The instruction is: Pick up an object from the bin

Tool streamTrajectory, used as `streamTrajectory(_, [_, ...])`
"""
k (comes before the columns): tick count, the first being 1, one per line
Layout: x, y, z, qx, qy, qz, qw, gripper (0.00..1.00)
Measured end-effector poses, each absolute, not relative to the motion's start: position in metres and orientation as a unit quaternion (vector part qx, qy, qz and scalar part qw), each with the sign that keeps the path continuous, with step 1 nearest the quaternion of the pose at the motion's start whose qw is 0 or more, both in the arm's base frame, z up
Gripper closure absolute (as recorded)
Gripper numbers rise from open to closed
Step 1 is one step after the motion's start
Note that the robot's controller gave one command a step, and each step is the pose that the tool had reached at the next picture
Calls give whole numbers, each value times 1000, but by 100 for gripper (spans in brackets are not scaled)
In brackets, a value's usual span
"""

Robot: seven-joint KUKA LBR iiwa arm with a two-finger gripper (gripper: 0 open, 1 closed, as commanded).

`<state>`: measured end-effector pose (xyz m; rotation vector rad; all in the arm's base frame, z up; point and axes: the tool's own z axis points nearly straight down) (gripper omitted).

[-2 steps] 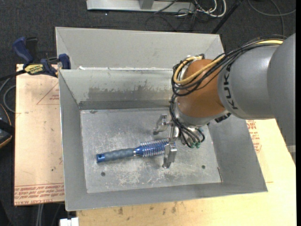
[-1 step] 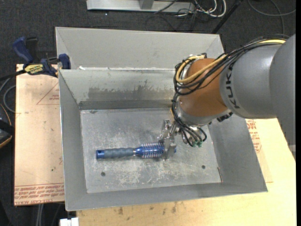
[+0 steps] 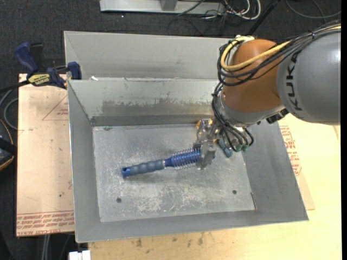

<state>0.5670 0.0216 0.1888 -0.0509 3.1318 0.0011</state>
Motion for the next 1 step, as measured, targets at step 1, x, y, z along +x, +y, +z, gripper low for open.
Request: streamTrajectory(1, [549,10,223,-188,982,0,2,100])
